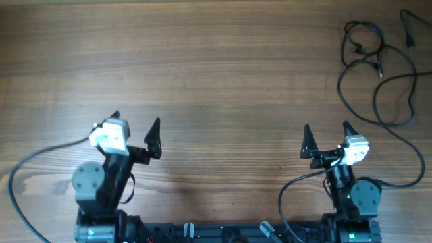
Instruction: Untangle cables
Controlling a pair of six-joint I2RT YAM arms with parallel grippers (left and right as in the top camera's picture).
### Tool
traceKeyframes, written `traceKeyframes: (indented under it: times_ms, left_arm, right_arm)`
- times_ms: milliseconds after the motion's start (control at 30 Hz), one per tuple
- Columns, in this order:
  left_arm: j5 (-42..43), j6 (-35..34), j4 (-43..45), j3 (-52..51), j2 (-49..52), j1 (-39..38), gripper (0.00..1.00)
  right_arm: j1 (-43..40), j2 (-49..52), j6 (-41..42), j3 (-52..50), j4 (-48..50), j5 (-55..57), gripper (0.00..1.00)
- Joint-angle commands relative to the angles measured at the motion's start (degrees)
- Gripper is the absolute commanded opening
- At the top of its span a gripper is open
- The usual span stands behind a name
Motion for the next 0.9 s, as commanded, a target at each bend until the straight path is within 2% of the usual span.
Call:
traceKeyframes:
  times_ms: [0,333,867]
  left_arm:
    - [-1.49,1.86,0.9,-8.83,-10.43,0.61,1.0]
    - [-1.9,1.88,0.81,-17.07,-20.48,0.59,1.0]
    - [-1.88,1.86,0.85,-17.51,-20.48,0.59,1.0]
  right_arm:
    - [-0.28,-0.55,-0.22,-0.07,0.17,0.96,1.0]
    - [-0.28,-0.55,-0.22,-0.07,0.17,0.96,1.0]
    - [-0.28,-0.55,-0.22,-0.07,0.17,0.96,1.0]
